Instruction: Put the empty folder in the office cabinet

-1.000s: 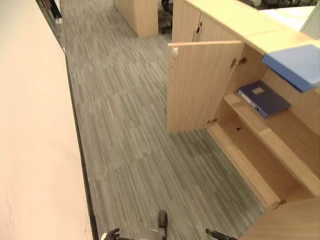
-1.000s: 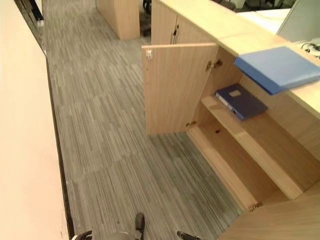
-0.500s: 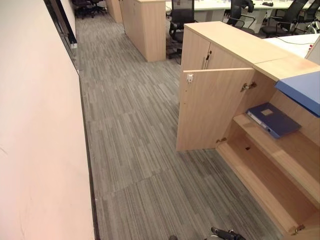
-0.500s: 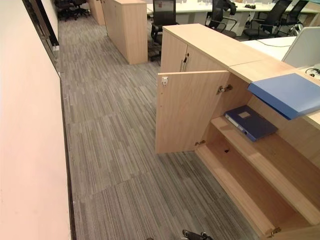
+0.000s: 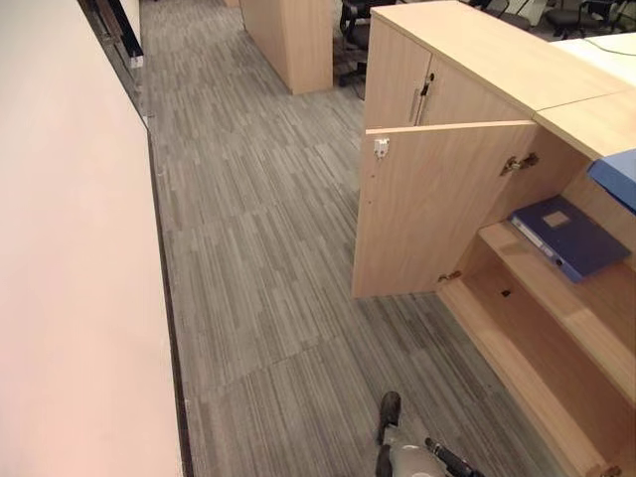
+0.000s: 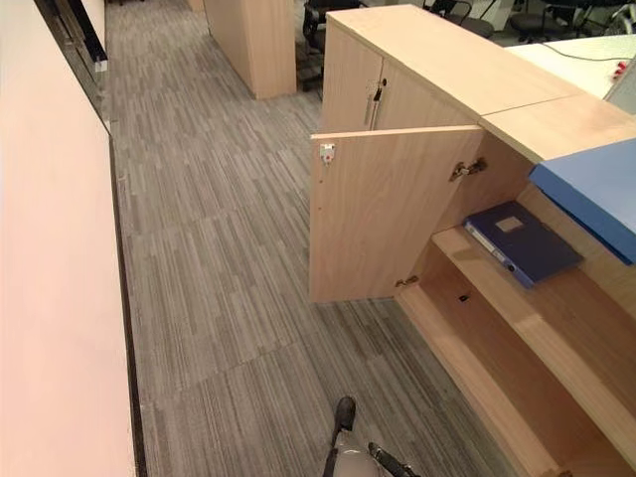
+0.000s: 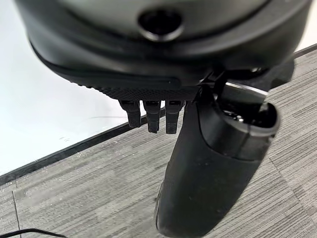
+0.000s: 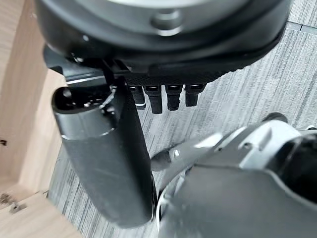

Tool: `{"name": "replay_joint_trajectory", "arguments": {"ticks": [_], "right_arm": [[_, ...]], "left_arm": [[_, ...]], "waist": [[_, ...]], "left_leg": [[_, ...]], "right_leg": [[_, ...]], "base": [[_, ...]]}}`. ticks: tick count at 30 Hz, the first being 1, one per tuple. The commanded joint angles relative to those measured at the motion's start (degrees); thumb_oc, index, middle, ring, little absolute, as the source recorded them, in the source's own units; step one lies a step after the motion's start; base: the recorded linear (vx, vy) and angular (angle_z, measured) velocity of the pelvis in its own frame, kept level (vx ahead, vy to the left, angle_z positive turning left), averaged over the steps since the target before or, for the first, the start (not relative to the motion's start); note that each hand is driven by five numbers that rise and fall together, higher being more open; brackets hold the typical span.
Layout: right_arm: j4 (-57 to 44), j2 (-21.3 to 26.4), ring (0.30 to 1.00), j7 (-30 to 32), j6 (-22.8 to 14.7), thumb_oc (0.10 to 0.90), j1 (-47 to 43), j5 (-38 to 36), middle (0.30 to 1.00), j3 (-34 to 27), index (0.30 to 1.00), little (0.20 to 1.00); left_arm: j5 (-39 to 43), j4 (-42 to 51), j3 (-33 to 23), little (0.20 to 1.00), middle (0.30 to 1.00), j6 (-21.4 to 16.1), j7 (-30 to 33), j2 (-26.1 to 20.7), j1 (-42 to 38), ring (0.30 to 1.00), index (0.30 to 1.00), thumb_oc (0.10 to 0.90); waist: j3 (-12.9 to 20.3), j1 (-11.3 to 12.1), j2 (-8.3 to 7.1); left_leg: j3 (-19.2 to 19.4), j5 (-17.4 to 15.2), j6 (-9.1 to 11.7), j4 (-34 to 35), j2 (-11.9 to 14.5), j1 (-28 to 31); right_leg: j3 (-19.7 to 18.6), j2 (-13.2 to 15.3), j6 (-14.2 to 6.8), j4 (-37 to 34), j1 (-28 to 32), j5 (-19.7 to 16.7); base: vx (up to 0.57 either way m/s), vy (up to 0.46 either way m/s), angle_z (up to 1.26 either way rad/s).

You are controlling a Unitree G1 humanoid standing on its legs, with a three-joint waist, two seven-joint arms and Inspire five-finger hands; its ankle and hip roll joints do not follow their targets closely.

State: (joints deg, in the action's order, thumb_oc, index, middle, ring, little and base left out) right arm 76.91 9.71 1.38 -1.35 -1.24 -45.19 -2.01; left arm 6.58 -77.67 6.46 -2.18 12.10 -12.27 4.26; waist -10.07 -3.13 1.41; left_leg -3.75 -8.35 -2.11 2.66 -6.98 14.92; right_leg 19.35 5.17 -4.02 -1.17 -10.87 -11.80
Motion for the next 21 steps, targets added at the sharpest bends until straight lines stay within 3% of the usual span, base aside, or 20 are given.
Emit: {"name": "replay_joint_trajectory", "arguments": {"ticks": [1, 3, 4, 5, 6, 7, 8, 10, 12, 13, 14, 16, 17, 18, 21], "right_arm": [[2.1, 2.0, 0.9, 1.7, -0.7, 0.8, -1.1, -0.3, 0.9, 0.5, 0.9, 0.9], [2.1, 2.4, 0.9, 1.6, -0.9, 0.8, -1.1, -0.8, 0.9, 0.7, 0.9, 0.9], [2.1, 2.7, 0.9, 1.8, -1.0, 0.8, -0.8, -1.1, 0.9, 0.9, 0.9, 0.9], [1.9, 3.1, 0.9, 2.3, -1.2, 0.8, -0.9, -1.0, 0.9, 1.5, 0.9, 0.9], [1.9, 3.1, 0.9, 2.3, -1.2, 0.8, -0.9, -1.0, 0.9, 1.5, 0.9, 0.9], [0.8, 3.6, 0.9, 2.6, -1.3, 0.8, -1.3, -0.6, 0.9, 2.3, 0.9, 0.9], [0.8, 3.6, 0.9, 2.6, -1.3, 0.8, -1.3, -0.6, 0.9, 2.3, 0.9, 0.9], [-1.6, 4.2, 0.9, 3.3, -1.6, 0.8, -2.1, -0.6, 0.9, 3.0, 0.9, 0.9], [-2.0, 4.3, 0.9, 3.4, -1.6, 0.8, -2.0, -0.6, 0.9, 3.2, 0.9, 0.9], [-2.2, 4.4, 0.9, 3.3, -1.8, 0.8, -2.0, -0.3, 0.9, 3.5, 0.9, 0.9], [-3.1, 4.5, 0.9, 3.1, -1.8, 0.8, -1.8, 0.3, 0.9, 4.0, 0.9, 0.9], [-4.5, 4.2, 0.9, 3.1, -2.1, 0.8, -1.1, 0.9, 0.9, 4.7, 0.9, 0.9], [-4.5, 4.2, 0.9, 3.1, -2.1, 0.8, -1.1, 0.9, 0.9, 4.7, 0.9, 0.9], [-6.0, 4.1, 0.9, 3.2, -2.2, 0.8, -0.1, 1.7, 0.9, 5.3, 0.9, 0.9], [-7.0, 3.7, 0.9, 3.3, -1.9, 0.8, 1.6, 2.9, 0.9, 5.6, 0.9, 0.9]], "left_arm": [[2.4, -0.3, -0.3, 0.9, 0.9, -1.0, 1.2, -1.2, -3.1, 0.9, 0.9, 0.8], [3.9, 0.4, 0.0, 0.9, 0.9, -1.0, 1.0, -1.4, -3.6, 0.9, 0.9, 0.8], [4.4, 1.4, 0.3, 0.9, 0.9, -1.2, 0.9, -1.6, -3.8, 0.9, 0.9, 0.8], [4.9, 4.0, 1.3, 0.9, 0.9, -1.6, 1.4, -2.0, -4.2, 0.9, 0.9, 0.8], [4.9, 4.0, 1.3, 0.9, 0.9, -1.6, 1.4, -2.0, -4.2, 0.9, 0.9, 0.8], [5.3, 6.7, 1.7, 0.9, 0.9, -1.8, 1.9, -2.4, -4.3, 0.9, 0.9, 0.8], [5.3, 6.7, 1.7, 0.9, 0.9, -1.8, 1.9, -2.4, -4.3, 0.9, 0.9, 0.8], [5.9, 9.7, 2.0, 0.9, 0.9, -2.0, 2.3, -2.9, -4.4, 0.9, 0.9, 0.8], [5.9, 10.2, 2.2, 0.9, 0.9, -2.1, 2.1, -2.9, -4.2, 0.9, 0.9, 0.8], [5.7, 11.2, 2.1, 0.9, 0.9, -2.2, 2.1, -3.3, -3.8, 0.9, 0.9, 0.8], [5.0, 12.9, 2.5, 0.9, 0.9, -2.3, 1.7, -3.8, -3.3, 0.9, 0.9, 0.8], [4.0, 16.1, 3.4, 0.9, 0.9, -2.4, 1.4, -4.6, -2.7, 0.9, 0.9, 0.8], [4.0, 16.1, 3.3, 0.9, 0.9, -2.3, 1.4, -4.6, -2.7, 0.9, 0.9, 0.8], [3.7, 18.9, 3.6, 0.9, 0.9, -2.3, 0.7, -5.2, -2.4, 0.9, 0.9, 0.8], [4.0, 23.6, 3.5, 0.9, 0.9, -2.3, -0.3, -5.8, -1.5, 0.9, 0.9, 0.8]], "waist": [[-0.8, 0.3, 0.54], [-0.7, -0.2, -0.19], [-1.1, 0.0, -0.88], [-2.3, 0.6, -2.11], [-2.3, 0.6, -2.11], [-3.5, 1.6, -3.3], [-3.5, 1.6, -3.3], [-4.8, 3.4, -5.16], [-4.9, 3.9, -5.47], [-5.1, 4.5, -5.76], [-5.0, 5.2, -5.96], [-4.9, 5.8, -5.8], [-4.8, 5.7, -5.94], [-4.7, 6.1, -5.06], [-4.2, 6.1, -4.34]], "left_leg": [[3.4, 1.6, 7.1, -6.8, 13.5, 1.1], [6.5, 9.6, 8.6, -14.3, 16.9, -2.5], [8.2, 12.4, 8.2, -18.9, 18.3, -4.4], [9.5, 16.7, 7.0, -29.3, 20.6, -8.5], [9.5, 16.7, 7.0, -29.3, 20.6, -8.5], [10.3, 17.2, 5.4, -35.9, 21.1, -11.6], [10.3, 17.2, 5.4, -35.9, 21.1, -11.6], [9.7, 12.3, 3.8, -39.6, 18.3, -20.6], [9.9, 11.3, 3.7, -38.2, 17.7, -22.2], [9.9, 9.7, 3.4, -35.6, 16.2, -23.3], [8.0, 7.4, 3.5, -30.9, 13.0, -24.9], [4.0, 6.4, 3.8, -24.1, 9.1, -26.0], [3.9, 6.7, 3.8, -23.8, 9.0, -26.0], [-1.7, 7.5, 3.9, -17.9, 5.1, -25.5], [-7.6, 7.7, 3.5, -14.9, 1.1, -24.2]], "right_leg": [[-2.0, 0.2, -3.1, 1.2, -0.7, 4.7], [-1.6, -0.9, -0.9, 1.9, 1.2, 7.3], [-1.7, -1.7, 0.2, 1.5, 2.8, 8.5], [-2.4, -3.8, 2.2, 0.6, 6.2, 10.1], [-2.4, -3.8, 2.2, 0.6, 6.2, 10.1], [-4.5, -5.2, 3.7, 0.2, 8.5, 11.2], [-4.5, -5.2, 3.7, 0.2, 8.5, 11.2], [-6.4, -4.9, 3.8, -0.6, 11.1, 11.3], [-7.1, -4.9, 3.6, -0.9, 12.0, 11.3], [-7.9, -4.8, 3.3, -1.3, 12.7, 11.2], [-9.5, -4.6, 2.5, -1.8, 13.7, 11.0], [-11.6, -4.9, 1.9, -2.3, 14.9, 11.1], [-11.5, -4.7, 1.9, -2.3, 14.8, 11.0], [-13.7, -5.6, 1.6, -2.5, 15.7, 11.0], [-17.3, -6.7, 1.5, -2.1, 15.7, 10.8]], "base": [[0.22, -0.217, 0.45], [0.3, -0.317, 0.27], [0.35, -0.484, 0.09], [0.27, -0.385, 0.06], [0.34, -0.455, -0.09], [0.17, -0.193, -0.22], [0.28, -0.304, -0.7], [0.2, -0.145, -0.76], [0.11, -0.018, -0.82], [0.14, 0.054, -0.72], [0.18, 0.075, -0.52], [0.14, 0.08, -0.5], [0.14, 0.113, -0.94], [0.13, 0.109, -0.9], [0.11, 0.12, -1.17]]}}
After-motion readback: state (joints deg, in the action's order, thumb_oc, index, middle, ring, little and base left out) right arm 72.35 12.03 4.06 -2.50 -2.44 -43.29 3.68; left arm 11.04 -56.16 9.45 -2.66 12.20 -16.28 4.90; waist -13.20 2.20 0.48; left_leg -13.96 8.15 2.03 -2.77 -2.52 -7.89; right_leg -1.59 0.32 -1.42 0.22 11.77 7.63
